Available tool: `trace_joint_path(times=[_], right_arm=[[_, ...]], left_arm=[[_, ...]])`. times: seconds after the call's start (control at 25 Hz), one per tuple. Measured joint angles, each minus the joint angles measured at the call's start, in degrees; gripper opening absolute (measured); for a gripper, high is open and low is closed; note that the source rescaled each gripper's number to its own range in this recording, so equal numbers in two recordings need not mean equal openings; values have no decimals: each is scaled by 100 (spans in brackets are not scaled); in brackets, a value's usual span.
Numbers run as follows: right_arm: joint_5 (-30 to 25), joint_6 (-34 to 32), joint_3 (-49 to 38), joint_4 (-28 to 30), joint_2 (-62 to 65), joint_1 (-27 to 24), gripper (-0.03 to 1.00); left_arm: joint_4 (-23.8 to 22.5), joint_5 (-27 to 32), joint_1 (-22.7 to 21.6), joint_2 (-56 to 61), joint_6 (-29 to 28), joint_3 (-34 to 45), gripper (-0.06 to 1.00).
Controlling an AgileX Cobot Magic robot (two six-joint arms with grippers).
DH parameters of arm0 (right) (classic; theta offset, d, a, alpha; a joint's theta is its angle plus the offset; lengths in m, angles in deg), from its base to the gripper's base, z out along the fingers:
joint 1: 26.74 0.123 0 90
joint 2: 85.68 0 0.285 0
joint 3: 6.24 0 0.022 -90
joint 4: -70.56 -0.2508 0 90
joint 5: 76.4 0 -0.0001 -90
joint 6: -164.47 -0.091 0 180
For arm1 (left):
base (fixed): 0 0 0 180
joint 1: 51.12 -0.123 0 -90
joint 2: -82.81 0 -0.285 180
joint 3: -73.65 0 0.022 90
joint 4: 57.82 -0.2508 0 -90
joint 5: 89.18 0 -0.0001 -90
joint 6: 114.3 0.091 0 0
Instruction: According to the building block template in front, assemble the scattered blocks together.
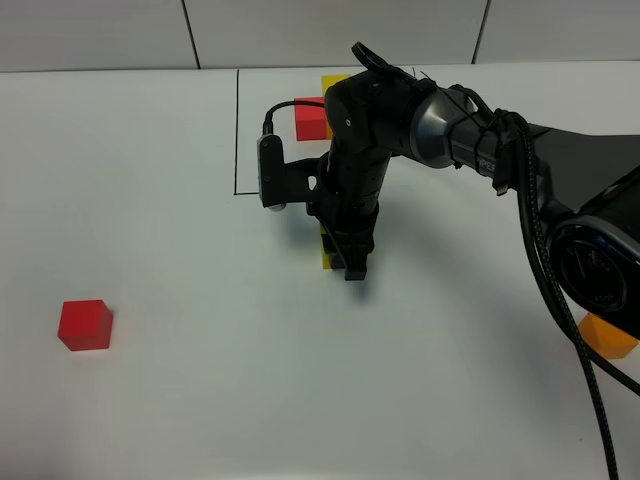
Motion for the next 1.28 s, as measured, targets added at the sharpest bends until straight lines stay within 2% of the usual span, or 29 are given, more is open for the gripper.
trace_joint_path(times=[0.52, 0.6, 0.72, 0.8, 0.88, 1.04, 1.2, 1.28], right_arm=[[-51, -109, 11, 6, -4, 0, 23], [-85, -152, 11, 0, -24, 0, 31], [-186, -235, -7, 41, -46, 0, 59], [-192, -335, -7, 118, 8, 0, 80], [-191, -532, -7, 198, 124, 0, 93], [-185, -1297, -7, 515, 397, -14, 100], [-170, -2312, -187, 556, 753, -203, 99], [-18, -2789, -682, 556, 1056, -371, 96]], left_arm=[[0, 0, 0, 0, 0, 0, 24], [0, 0, 0, 0, 0, 0, 24], [0, 0, 0, 0, 0, 0, 24], [0, 0, 0, 0, -5, 0, 24], [0, 0, 0, 0, -5, 0, 24], [0, 0, 0, 0, -5, 0, 24], [0, 0, 0, 0, -5, 0, 24], [0, 0, 0, 0, -5, 0, 24]])
